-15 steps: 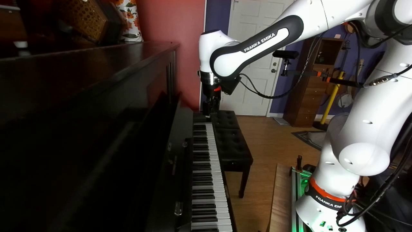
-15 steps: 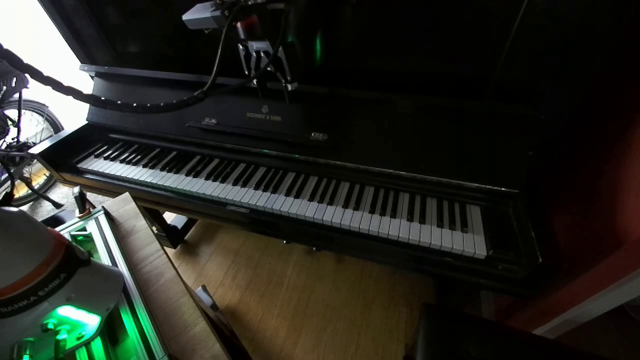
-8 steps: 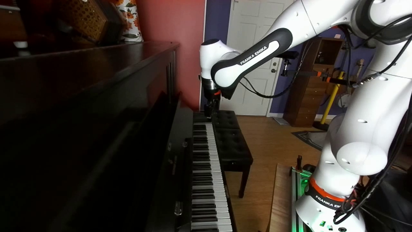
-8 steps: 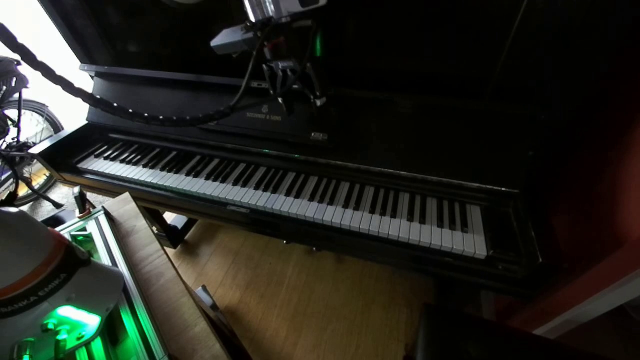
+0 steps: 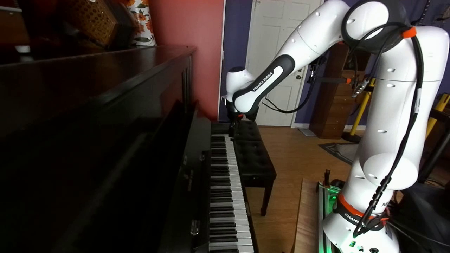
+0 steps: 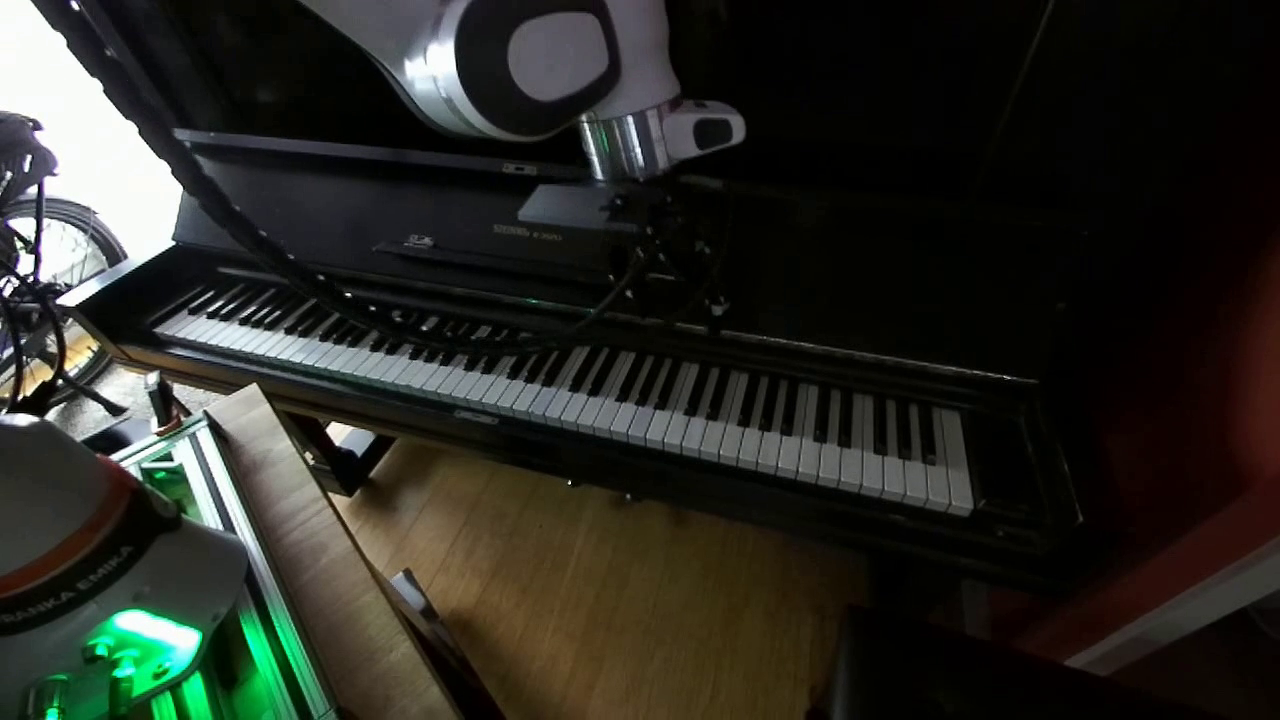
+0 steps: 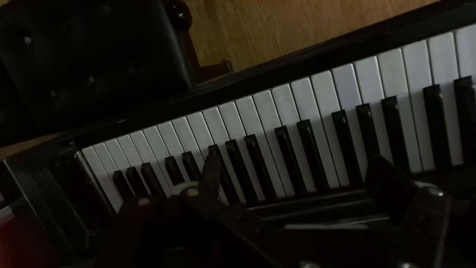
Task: Push the right most c sharp key on the piano
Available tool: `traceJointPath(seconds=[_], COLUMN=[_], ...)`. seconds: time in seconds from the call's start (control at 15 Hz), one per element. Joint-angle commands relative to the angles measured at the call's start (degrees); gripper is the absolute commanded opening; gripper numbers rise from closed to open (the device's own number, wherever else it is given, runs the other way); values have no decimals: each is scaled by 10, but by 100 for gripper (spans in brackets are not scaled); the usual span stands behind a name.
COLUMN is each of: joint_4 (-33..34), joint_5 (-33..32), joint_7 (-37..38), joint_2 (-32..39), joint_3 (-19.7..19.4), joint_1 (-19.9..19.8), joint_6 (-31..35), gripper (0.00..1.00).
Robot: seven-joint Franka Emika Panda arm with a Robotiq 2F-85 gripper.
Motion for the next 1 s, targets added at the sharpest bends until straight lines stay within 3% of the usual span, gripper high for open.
traceJointPath(seconds=[0.0,0.07,0.27,0.67,0.93], joint_4=[28,7,22,30,77], joint_5=[55,28,43,44,68], joint_7=[-64,-33,-51,-51,-50], joint_2=[76,35,71,74,126], joint_3=[-8,-7,-9,-8,-6], joint_1=[-30,-15,-29,-29,-38], joint_6=[51,30,46,46,40], gripper=[100,100,100,100,100])
